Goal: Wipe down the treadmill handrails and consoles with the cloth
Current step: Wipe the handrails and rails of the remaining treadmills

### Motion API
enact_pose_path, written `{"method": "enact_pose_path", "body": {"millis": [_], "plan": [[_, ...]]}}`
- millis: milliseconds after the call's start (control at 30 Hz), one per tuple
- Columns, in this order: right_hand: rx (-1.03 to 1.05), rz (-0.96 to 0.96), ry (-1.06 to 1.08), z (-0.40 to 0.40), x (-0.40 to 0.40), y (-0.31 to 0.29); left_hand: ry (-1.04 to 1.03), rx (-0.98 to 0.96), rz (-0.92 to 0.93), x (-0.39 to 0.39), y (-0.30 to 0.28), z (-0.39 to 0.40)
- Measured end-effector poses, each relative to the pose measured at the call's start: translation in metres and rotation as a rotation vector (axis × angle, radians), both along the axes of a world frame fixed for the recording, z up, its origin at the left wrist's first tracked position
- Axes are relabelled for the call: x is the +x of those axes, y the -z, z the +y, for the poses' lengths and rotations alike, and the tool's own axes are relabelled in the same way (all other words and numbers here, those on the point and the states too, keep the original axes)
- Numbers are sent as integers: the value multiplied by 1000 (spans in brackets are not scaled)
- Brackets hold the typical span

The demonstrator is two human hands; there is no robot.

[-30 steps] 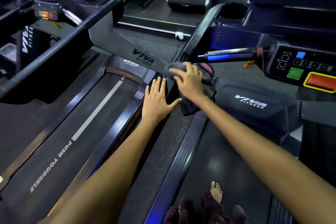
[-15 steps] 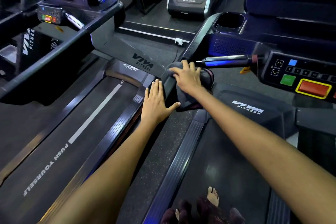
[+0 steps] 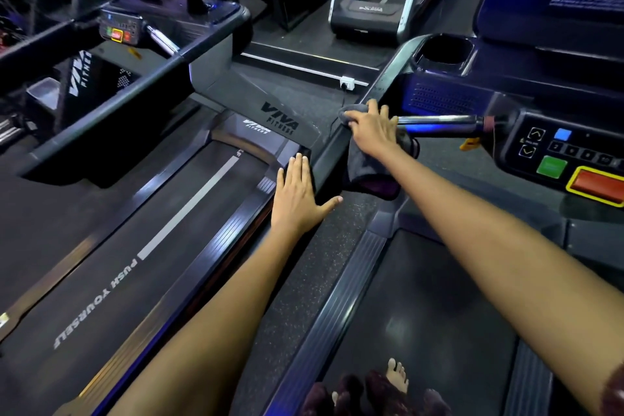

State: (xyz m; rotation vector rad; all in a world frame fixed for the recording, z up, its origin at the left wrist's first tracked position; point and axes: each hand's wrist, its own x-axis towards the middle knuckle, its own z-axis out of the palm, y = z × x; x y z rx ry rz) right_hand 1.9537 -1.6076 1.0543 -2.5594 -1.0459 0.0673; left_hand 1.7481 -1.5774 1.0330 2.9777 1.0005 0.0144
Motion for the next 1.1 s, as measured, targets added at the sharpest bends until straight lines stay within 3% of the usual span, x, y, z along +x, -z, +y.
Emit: {"method": "enact_pose_path", "body": {"millis": [167,367,533,733,933,1033,1100], "plan": [[-53,18,17,16,1,-10,0,-15,-14,0,0,1],[-59,20,-148,-5,11,-6,109,-57,-41,-1,1,5],[-103,-7,-58,16,8,-17,132,-68,-48,-1,1,5],[-104,-100,-262,-13,7,-8,88,-45,-129,6,0,5],[-110,34,-85,3,24,-22,114,108,-334,48,-18,11],[-131,-53,-171,8,10,-16,98,124,-326,64,-19,16],[-140,-89,-260,0,16,-14,36,13,-315,73,-15,17]]}}
